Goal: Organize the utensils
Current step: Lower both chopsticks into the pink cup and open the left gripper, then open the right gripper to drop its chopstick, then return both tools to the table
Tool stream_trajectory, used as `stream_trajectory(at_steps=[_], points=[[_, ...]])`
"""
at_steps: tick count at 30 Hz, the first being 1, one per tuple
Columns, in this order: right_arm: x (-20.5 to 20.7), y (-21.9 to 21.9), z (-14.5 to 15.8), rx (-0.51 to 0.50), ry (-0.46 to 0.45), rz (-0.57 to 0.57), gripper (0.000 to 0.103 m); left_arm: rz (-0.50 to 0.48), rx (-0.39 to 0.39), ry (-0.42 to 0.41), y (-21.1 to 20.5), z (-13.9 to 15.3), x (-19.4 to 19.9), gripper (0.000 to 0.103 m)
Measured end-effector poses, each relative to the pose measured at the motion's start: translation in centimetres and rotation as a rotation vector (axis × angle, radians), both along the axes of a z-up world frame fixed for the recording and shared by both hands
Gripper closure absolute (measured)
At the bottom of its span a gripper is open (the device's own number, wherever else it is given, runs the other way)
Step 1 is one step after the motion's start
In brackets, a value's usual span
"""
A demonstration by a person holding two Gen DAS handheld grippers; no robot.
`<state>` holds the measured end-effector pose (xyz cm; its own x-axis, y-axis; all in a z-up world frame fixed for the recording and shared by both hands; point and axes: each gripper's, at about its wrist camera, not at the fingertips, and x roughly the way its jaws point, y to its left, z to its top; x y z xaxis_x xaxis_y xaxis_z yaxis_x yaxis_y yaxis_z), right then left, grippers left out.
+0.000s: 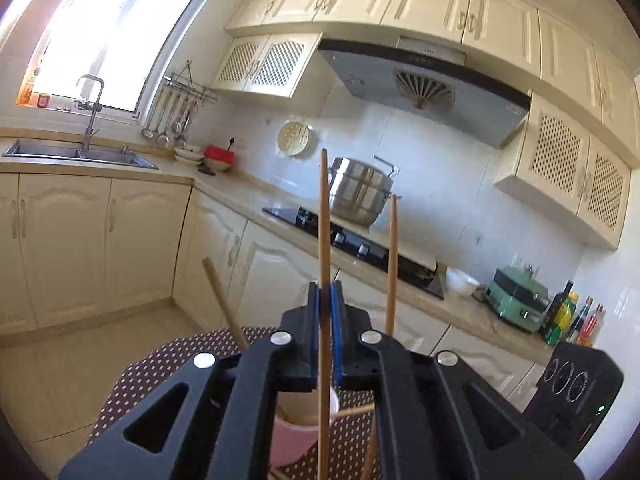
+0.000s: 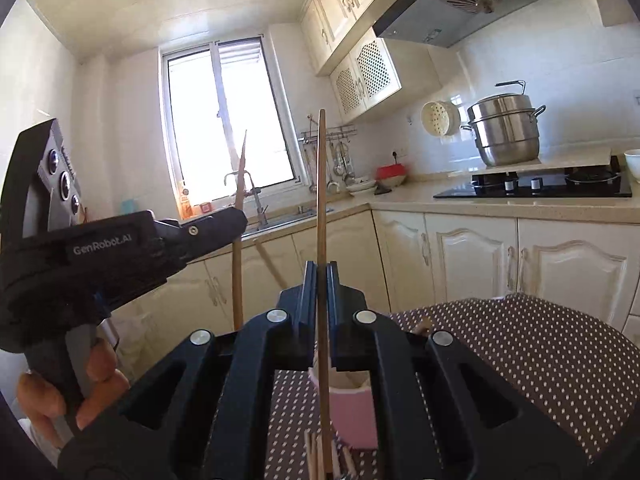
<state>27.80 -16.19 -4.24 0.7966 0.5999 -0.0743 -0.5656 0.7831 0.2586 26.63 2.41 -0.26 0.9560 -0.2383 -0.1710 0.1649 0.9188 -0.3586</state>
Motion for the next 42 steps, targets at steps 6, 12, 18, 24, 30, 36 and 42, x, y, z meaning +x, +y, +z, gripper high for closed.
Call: stream_trajectory(at_steps=[6,12,18,24,30,36,42], points=[[2.7,0.5,0.3,0.042,-0.046,-0.044,0.098,0.041,0.004,-0.071,-0.5,0.2,2.8,0.098],[4.7,1.5,-0.1,0.036,-0.081,-0.062,0.098,0.066,0.028,-0.090,-0.9,-0.7,5.2,0.097],[5.9,1.7,-1.1,0.032,-0.065,-0.058,0.098,0.067,0.032,-0.056,-1.1,-2.5,6.8,0.097],[5.6,2.0,-2.2,-0.006,-0.049,-0.060,0.098,0.069,0.049,-0.001,-1.4,-4.1,7.2,0.097],[4.9,1.8,-1.9,-0.036,-0.032,-0.062,0.098,0.051,0.068,0.051,-1.5,-4.6,6.7,0.090],[3.8,1.4,-2.2,-0.058,-0.008,-0.081,0.098,0.061,0.099,0.092,-1.3,-4.9,5.6,0.073],[2.5,1.2,-2.2,-0.086,0.014,-0.091,0.098,0.070,0.117,0.120,-1.0,-4.8,4.1,0.058]])
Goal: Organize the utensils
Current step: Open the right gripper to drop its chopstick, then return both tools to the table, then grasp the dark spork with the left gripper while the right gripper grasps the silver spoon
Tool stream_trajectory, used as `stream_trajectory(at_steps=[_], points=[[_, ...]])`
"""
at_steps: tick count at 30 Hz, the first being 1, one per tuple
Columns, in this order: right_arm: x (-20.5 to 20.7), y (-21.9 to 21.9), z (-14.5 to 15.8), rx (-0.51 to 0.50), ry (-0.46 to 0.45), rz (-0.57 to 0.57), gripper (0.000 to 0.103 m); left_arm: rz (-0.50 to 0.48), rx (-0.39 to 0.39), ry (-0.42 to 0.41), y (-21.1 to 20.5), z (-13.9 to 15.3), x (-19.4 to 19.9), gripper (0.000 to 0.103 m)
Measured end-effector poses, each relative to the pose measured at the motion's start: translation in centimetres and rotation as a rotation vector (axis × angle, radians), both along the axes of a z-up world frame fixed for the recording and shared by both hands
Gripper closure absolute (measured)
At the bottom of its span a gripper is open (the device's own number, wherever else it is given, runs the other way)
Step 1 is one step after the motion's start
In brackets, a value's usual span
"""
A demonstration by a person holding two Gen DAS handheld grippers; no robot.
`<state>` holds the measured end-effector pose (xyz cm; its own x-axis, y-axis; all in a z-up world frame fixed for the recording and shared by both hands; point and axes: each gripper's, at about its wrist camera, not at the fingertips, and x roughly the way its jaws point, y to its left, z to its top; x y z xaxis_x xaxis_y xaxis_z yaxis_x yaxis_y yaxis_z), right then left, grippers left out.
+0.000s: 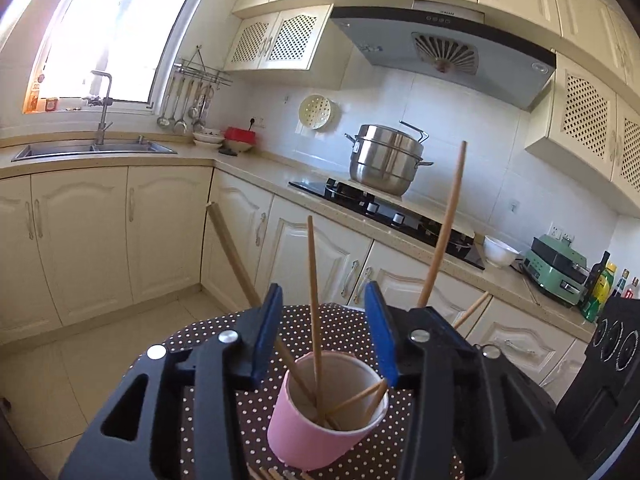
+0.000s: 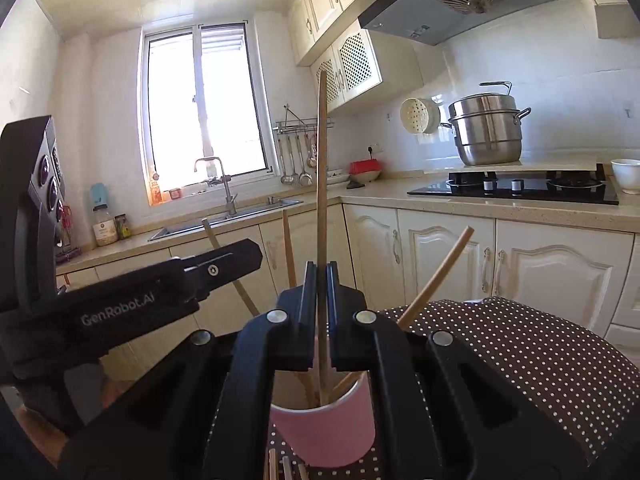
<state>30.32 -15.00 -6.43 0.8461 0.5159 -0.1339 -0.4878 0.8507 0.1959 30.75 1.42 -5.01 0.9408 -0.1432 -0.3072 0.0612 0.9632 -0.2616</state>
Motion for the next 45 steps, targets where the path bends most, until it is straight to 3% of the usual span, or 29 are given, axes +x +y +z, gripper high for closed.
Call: stream_trajectory(at_steps=[14,23,34,40,43,45], points=[[-2.7,0.1,-0.2,-0.049,0.079,-0.032,0.097,0.022,0.046,0.092,0.3,-0.4,-3.2,0.042],[-5.5,-0.9,0.4,-0.071,0.087,-0.069,0.097,-0.021,0.043,0.151,0.1,-0.3,-5.9,0.039],[-8.0,-3.3,-1.0,-0.136,0.199,-0.088,0.097,-0.131,0.071,0.426,-2.8,-4.4,-6.2,0.039],[-8.6,-4.6,-3.6,-0.198,0.348,-0.077,0.097,-0.171,0.078,0.625,-4.4,-8.1,-5.3,0.039],[-8.9,-5.0,-4.9,-0.218,0.408,-0.065,0.097,-0.171,0.098,0.684,-5.1,-9.5,-5.2,0.039],[-9.1,-5.3,-5.8,-0.232,0.453,-0.053,0.097,-0.168,0.115,0.719,-5.6,-10.3,-5.2,0.049]])
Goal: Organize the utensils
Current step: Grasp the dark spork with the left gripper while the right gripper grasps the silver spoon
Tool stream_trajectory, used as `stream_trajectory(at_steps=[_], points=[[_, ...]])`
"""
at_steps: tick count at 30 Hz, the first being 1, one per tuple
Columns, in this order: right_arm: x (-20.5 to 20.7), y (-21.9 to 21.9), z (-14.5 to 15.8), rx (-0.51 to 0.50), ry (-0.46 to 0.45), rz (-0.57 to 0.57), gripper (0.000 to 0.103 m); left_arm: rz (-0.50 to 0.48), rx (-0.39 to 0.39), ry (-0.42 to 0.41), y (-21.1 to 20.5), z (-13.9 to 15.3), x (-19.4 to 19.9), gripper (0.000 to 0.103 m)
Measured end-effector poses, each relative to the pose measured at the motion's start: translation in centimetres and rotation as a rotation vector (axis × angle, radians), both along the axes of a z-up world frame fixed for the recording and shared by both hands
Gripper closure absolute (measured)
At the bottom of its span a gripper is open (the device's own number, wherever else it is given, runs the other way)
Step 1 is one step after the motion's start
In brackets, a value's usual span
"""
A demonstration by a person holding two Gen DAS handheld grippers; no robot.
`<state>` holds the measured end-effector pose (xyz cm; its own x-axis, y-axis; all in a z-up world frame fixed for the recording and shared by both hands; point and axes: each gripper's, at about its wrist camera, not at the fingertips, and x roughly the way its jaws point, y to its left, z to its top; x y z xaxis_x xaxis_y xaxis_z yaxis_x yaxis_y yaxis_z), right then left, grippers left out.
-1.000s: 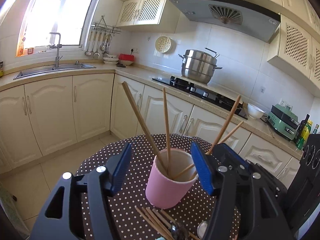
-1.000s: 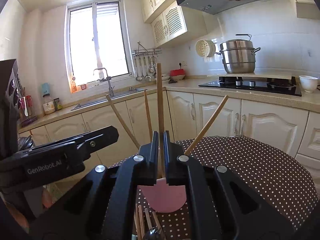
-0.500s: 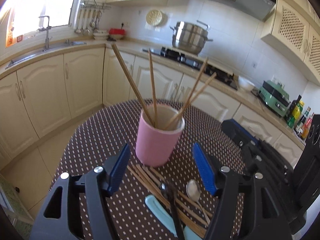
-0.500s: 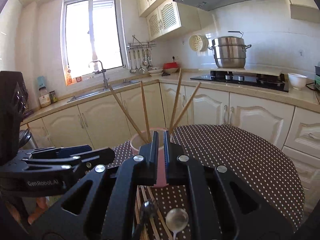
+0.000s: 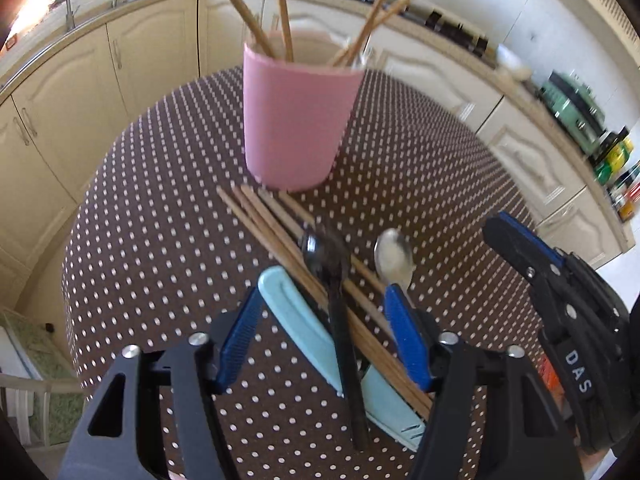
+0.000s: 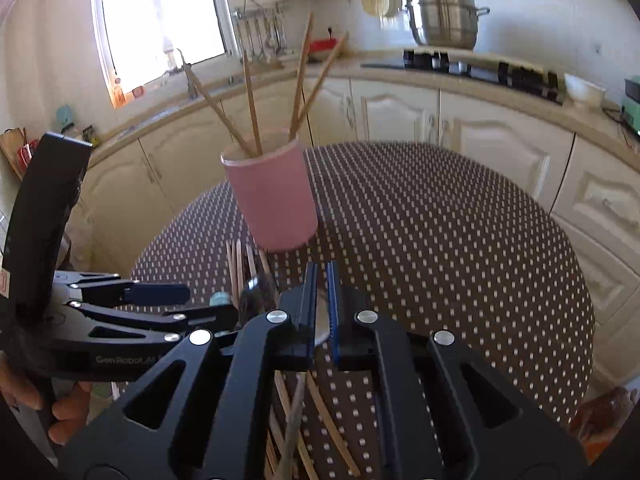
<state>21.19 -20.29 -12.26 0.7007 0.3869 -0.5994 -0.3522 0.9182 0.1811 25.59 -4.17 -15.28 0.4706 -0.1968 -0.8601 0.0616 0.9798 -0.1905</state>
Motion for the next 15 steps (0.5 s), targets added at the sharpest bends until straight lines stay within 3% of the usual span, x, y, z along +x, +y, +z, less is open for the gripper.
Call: stream_trajectory(at_steps=[3,7,12,15], points=[[-0.2,-0.4,-0.9,-0.004,0.047,0.010,0.097,0.003,-0.009,0.066,-0.3,-1.3,0.3,0.056],[-0.2,-0.5,-1.7,-0.016,0.092,0.022,0.097,0.005,-0.002,0.085,-0.8,-2.1,0.4,0.059],[0.1,-0.8,-2.5,-0.018,0.132,0.033,0.097,-0.013,0.012,0.094,-1.7,-2.6,0.4,0.078],[0.1,-0.7,-2.8,-0.019,0.156,0.041,0.097,-0.016,0.029,0.094,-2.4,-2.7,0.7,0.084]])
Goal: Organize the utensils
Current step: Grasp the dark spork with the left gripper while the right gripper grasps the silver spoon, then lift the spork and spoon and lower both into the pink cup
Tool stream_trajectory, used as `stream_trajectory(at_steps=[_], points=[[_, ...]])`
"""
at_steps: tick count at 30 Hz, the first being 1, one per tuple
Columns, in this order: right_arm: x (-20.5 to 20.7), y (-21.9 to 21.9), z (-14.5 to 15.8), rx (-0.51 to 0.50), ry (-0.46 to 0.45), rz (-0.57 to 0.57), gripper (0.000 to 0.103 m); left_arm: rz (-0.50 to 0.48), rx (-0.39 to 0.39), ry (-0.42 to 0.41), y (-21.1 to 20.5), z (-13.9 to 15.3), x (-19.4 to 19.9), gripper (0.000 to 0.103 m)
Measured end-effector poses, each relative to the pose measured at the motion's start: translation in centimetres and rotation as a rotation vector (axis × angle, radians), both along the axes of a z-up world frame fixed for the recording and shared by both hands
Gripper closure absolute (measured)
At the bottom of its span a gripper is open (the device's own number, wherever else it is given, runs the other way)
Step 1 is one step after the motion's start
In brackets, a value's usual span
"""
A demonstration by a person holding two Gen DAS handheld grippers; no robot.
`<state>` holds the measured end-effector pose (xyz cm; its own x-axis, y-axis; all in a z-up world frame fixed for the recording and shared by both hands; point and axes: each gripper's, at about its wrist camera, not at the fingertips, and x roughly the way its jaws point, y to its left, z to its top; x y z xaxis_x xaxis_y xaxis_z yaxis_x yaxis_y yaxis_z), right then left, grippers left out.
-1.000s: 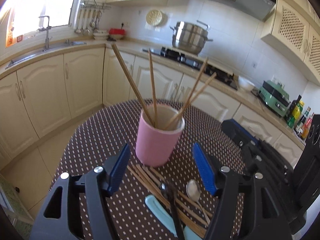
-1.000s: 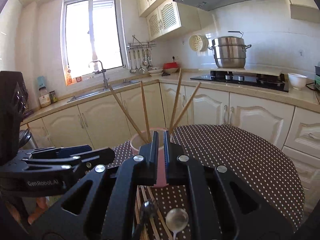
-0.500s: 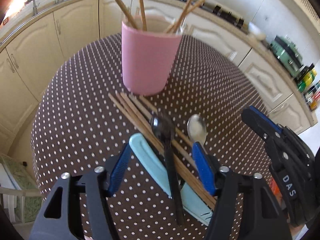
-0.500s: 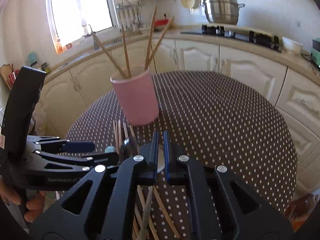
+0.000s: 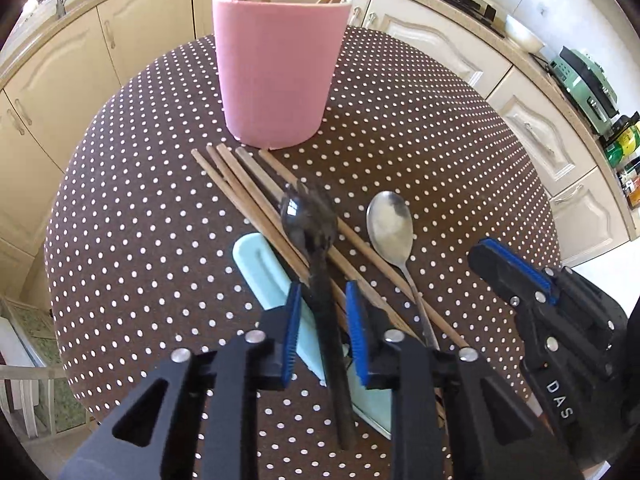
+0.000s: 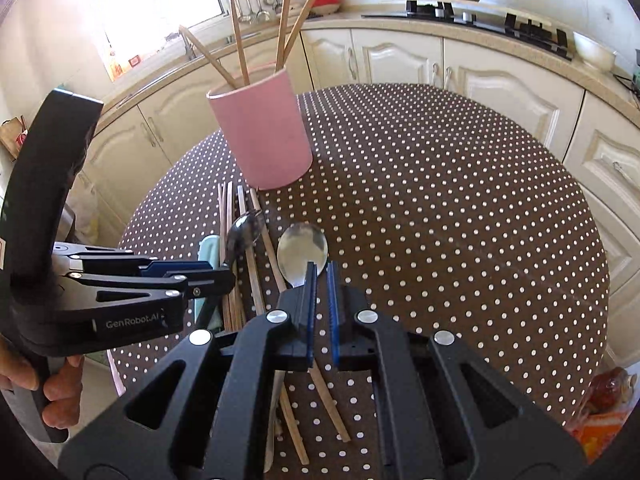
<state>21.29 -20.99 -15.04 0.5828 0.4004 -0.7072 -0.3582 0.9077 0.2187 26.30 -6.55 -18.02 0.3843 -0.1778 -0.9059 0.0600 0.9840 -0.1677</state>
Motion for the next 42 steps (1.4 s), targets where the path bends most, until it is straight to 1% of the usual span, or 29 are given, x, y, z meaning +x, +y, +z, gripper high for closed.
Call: stream_trajectory(at_steps=[1,5,8,9,11,12,13,17,18,19,21,23,25,27,34,37,42], points=[[0.0,0.0,-0.1,-0.003,0.009,0.005,0.097,0.000,-0.008,0.007,0.0,-0.1,0.1,0.091],[0.2,0.5,-0.3,-0.012,0.044,0.030,0.097,0.008,-0.022,0.002,-0.2,0.0,0.3,0.092],[0.3,1.1,-0.5,-0.031,0.062,0.050,0.096,0.014,-0.035,-0.007,0.6,0.2,-0.3,0.092],[0.3,1.3,-0.5,-0.036,0.069,0.057,0.093,0.015,-0.041,-0.014,0.6,0.4,-0.5,0.092],[0.4,1.8,-0.8,-0.052,0.083,0.067,0.078,0.017,-0.052,-0.024,1.3,0.8,-0.9,0.092],[0.5,2.1,-1.0,-0.066,0.093,0.072,0.063,0.018,-0.052,-0.031,1.5,1.1,-1.0,0.092],[0.4,2.4,-1.1,-0.078,0.093,0.074,0.056,0.017,-0.055,-0.042,1.8,1.3,-1.2,0.092],[0.9,3.0,-1.7,-0.111,0.102,0.068,0.056,0.016,-0.057,-0.062,2.6,2.2,-1.9,0.092],[1.1,3.1,-2.0,-0.114,0.113,0.071,0.062,0.016,-0.055,-0.066,2.8,2.4,-2.1,0.092],[1.2,3.2,-2.4,-0.123,0.125,0.076,0.072,0.016,-0.054,-0.068,2.9,2.5,-2.2,0.092],[1.3,3.4,-2.8,-0.135,0.133,0.080,0.072,0.017,-0.055,-0.070,3.2,2.7,-2.5,0.092],[1.1,3.5,-3.1,-0.150,0.132,0.086,0.076,0.017,-0.057,-0.071,3.0,2.7,-2.7,0.092],[1.2,3.5,-3.2,-0.154,0.134,0.088,0.082,0.022,-0.059,-0.070,2.8,2.6,-2.7,0.092],[1.3,3.4,-3.1,-0.147,0.139,0.088,0.084,0.021,-0.063,-0.068,2.8,2.5,-2.6,0.092],[2.3,1.1,-2.9,-0.080,0.185,0.068,0.085,0.024,-0.063,-0.067,2.4,2.3,-2.1,0.092],[3.0,0.9,-2.8,-0.109,0.192,0.060,0.085,0.024,-0.065,-0.061,2.4,2.1,-1.9,0.092],[4.2,1.8,-2.9,-0.154,0.208,0.069,0.085,0.021,-0.068,-0.056,2.1,1.9,-1.6,0.092]])
